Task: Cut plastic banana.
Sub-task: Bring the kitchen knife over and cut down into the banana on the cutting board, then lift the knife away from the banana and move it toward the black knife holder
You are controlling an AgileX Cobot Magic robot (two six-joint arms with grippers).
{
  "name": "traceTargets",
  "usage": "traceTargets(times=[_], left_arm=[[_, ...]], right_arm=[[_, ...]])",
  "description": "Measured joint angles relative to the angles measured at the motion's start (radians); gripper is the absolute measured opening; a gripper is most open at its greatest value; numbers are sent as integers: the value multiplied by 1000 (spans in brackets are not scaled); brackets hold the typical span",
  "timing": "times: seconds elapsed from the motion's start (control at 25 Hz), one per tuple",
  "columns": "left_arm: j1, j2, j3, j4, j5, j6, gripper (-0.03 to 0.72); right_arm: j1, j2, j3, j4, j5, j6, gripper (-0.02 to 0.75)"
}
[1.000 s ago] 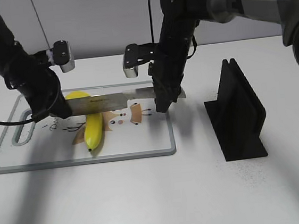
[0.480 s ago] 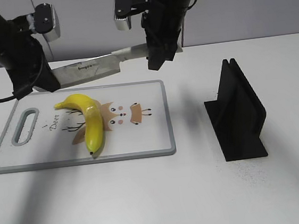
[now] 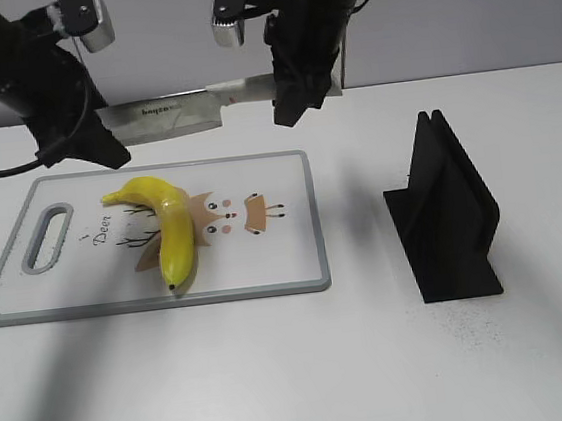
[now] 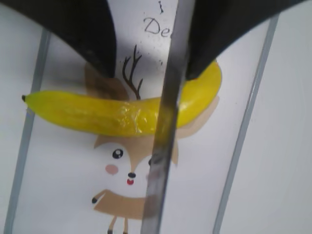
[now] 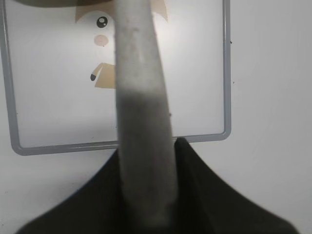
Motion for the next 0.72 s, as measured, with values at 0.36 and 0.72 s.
traceTargets(times=[0.36,0.72], left_arm=[[-5,-108,-28,-60,-175,-91,612],[76,-188,-63,-66,-149,-621,600]], right_arm=[[0,-22,12,11,-9,52,167],[-3,-95,49,9,-9,370,167]])
